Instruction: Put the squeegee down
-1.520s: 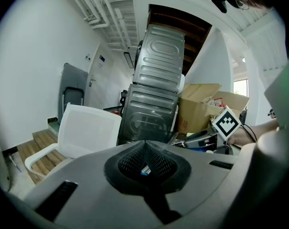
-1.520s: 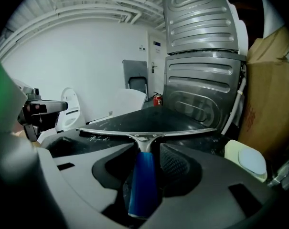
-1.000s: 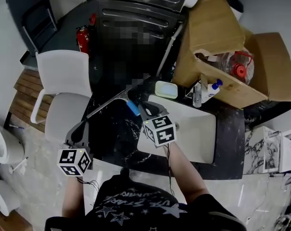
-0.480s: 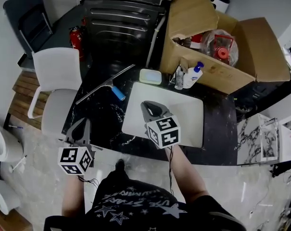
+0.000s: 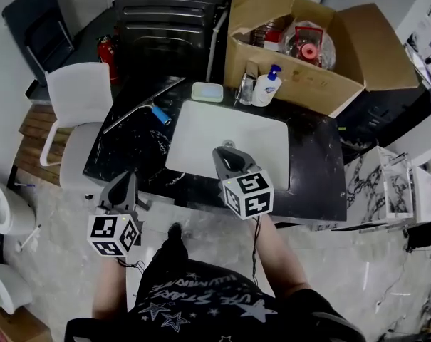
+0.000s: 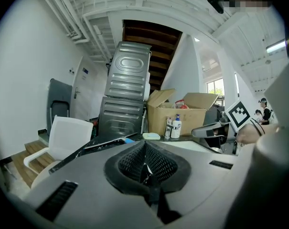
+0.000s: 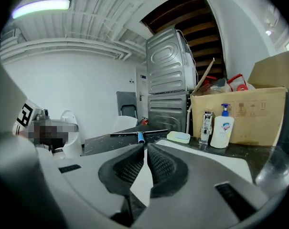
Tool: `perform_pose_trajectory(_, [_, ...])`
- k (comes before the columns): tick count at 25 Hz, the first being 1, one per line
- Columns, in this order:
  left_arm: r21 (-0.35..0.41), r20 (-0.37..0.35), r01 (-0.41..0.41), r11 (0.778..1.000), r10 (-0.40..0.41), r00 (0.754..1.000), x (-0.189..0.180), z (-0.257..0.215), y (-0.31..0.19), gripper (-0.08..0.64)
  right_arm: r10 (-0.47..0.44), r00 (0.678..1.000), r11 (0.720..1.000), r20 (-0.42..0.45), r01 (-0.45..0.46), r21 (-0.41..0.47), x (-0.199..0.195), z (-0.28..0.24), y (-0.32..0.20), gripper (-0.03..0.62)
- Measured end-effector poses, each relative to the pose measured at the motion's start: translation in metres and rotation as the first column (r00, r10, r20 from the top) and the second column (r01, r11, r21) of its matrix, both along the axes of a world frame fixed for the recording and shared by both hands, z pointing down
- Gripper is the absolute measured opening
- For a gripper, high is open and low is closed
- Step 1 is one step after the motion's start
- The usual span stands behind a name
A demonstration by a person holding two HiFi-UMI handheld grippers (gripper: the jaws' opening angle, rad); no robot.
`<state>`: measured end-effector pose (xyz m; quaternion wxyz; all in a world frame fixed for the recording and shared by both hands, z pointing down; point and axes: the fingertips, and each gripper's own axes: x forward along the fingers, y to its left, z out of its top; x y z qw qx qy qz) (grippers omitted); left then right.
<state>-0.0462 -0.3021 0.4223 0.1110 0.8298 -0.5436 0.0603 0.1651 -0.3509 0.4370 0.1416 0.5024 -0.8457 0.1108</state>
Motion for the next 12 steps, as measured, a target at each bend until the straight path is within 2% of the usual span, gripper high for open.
perform_pose_trajectory(12, [-0.017, -0.011, -0.041, 0.999, 0.041, 0.999, 0.041, 0.012, 0.098, 0.017, 0.035, 0.999, 0.999, 0.019, -0.035, -0.015, 0.04, 0.015, 0.112, 0.055])
